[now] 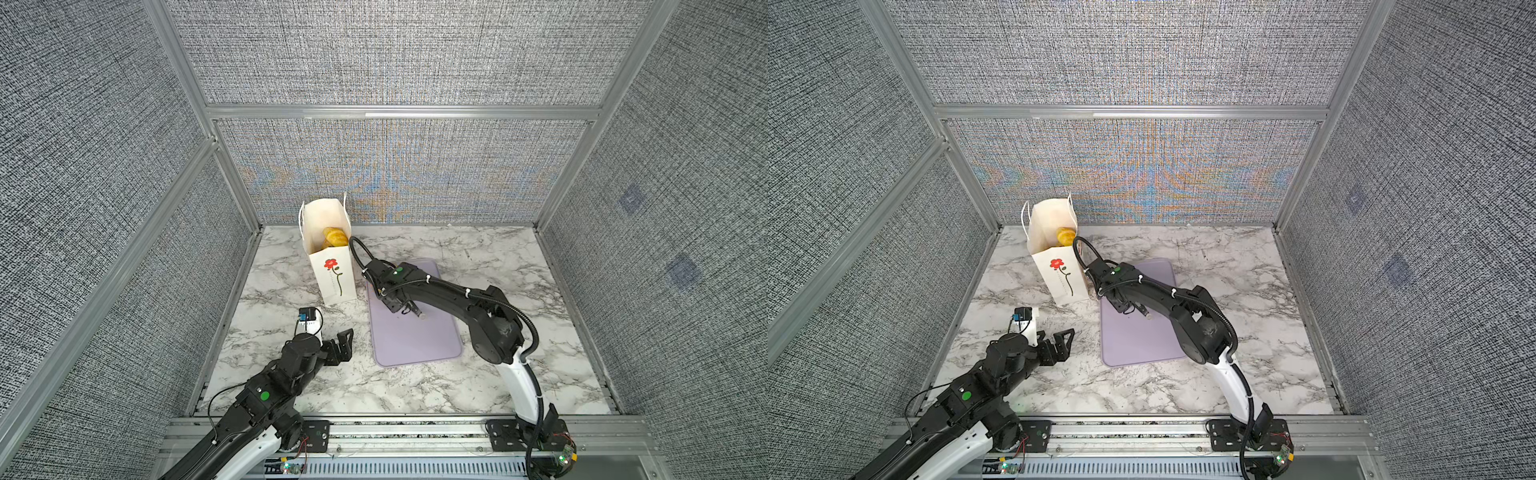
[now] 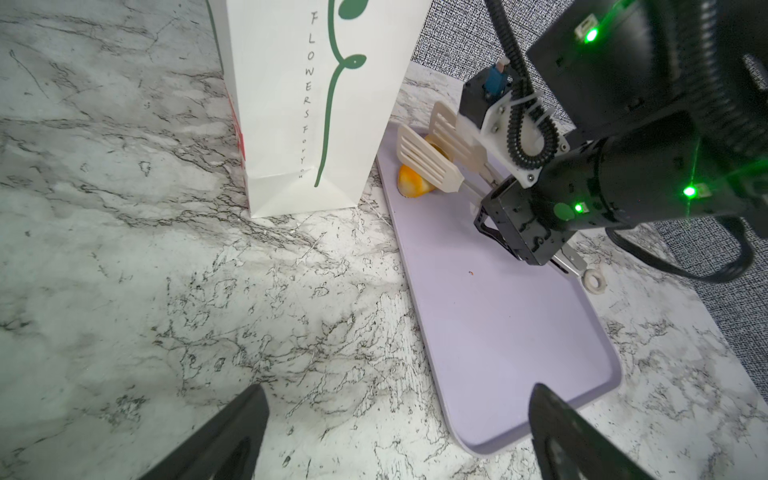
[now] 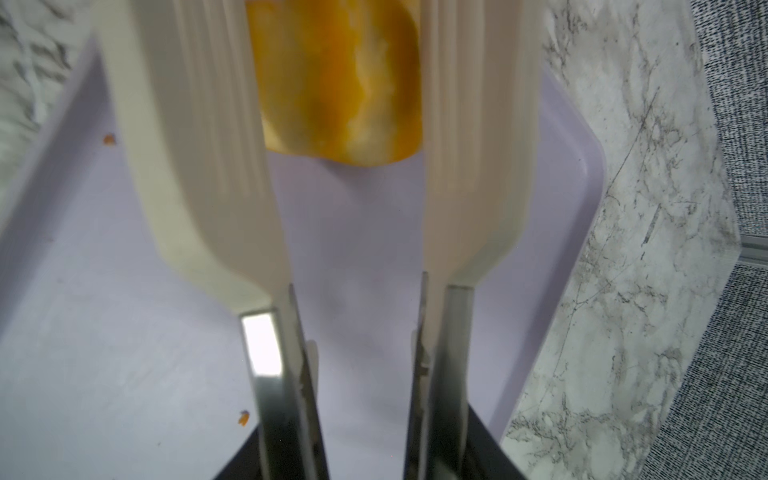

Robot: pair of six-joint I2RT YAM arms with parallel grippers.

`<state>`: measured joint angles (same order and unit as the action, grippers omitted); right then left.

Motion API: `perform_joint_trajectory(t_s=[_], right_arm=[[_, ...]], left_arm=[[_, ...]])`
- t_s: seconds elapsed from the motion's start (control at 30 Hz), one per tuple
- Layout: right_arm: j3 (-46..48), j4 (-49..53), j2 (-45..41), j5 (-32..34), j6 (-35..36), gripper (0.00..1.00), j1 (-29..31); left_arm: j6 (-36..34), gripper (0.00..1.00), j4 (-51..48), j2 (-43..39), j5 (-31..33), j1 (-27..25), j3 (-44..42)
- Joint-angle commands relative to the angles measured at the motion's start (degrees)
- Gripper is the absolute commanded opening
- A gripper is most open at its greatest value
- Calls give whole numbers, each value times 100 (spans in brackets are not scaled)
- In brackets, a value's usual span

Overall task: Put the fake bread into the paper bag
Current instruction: 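Move the open tongs back over the small striped croissant on the tray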

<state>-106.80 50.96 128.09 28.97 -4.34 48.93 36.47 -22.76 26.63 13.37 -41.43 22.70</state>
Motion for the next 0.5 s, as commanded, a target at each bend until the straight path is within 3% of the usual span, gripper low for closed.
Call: perform_joint_trajectory(t_s=[0.0,0.47], right_arm=[[292,244,-308,172,83,47,7],[1943,24,-1801,218,-131,49,-90]], left_arm=[[-8,99,49,9,-8,3,51],[-17,99,189,157,-61,3,77]])
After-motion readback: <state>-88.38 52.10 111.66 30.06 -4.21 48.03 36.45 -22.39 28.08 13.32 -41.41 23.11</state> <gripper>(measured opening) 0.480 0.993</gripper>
